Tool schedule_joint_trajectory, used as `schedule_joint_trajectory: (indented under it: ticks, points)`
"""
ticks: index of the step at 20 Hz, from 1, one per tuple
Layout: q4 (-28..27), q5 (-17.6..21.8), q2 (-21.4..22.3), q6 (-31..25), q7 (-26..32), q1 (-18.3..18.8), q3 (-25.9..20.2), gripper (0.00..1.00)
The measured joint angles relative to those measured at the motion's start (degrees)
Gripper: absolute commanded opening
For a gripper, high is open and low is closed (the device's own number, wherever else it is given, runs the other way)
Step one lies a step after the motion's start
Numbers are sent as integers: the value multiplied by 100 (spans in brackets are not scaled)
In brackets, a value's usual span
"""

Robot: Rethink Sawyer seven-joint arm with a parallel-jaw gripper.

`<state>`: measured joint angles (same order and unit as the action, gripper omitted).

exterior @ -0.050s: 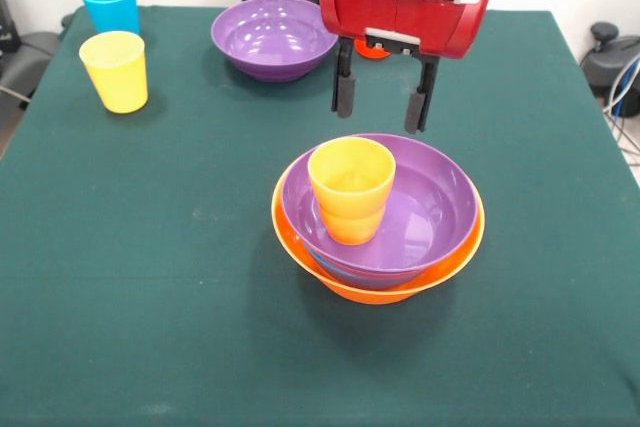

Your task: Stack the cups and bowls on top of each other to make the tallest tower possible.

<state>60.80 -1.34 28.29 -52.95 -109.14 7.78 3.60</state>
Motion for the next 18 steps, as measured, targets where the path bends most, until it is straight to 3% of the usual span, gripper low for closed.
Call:
schedule_joint_trajectory:
  ticks: [18]
  points:
    - [285, 5, -5, 401, 0, 18, -13, 100]
